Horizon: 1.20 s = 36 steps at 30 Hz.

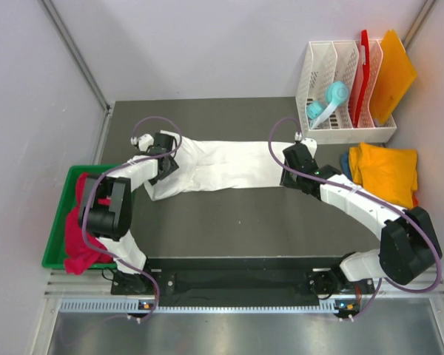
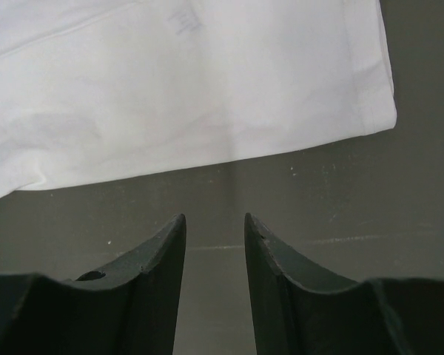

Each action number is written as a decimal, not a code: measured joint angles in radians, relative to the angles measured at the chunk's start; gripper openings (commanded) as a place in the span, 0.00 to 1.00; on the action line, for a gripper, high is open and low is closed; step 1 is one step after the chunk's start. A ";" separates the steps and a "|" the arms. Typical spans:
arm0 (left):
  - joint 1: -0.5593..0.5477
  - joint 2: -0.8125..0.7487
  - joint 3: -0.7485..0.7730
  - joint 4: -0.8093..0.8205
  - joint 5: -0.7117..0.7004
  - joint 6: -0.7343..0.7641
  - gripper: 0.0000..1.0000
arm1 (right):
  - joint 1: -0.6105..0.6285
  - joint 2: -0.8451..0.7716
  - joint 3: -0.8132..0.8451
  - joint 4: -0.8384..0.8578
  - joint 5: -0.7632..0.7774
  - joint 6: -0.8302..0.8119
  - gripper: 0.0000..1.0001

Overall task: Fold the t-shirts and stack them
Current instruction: Fold the tshirt

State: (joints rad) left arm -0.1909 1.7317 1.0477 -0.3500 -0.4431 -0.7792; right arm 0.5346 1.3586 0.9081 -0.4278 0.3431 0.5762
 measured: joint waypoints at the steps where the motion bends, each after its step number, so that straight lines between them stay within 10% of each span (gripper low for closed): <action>1: 0.002 0.000 0.006 0.000 -0.001 0.002 0.65 | 0.000 0.000 0.000 0.000 0.000 0.000 0.37; 10: 0.013 0.021 0.052 0.015 -0.014 0.021 0.38 | 0.000 0.000 0.000 0.000 0.000 0.000 0.36; 19: 0.014 0.055 0.067 0.007 -0.014 0.018 0.75 | 0.000 0.001 -0.012 0.000 0.000 0.002 0.36; 36: 0.029 0.012 0.030 0.008 -0.003 0.008 0.52 | 0.000 0.005 -0.013 0.002 -0.009 0.010 0.35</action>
State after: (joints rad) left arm -0.1616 1.7435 1.0779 -0.3424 -0.4461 -0.7708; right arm 0.5346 1.3636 0.8948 -0.4263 0.3344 0.5861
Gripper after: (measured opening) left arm 0.524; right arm 0.351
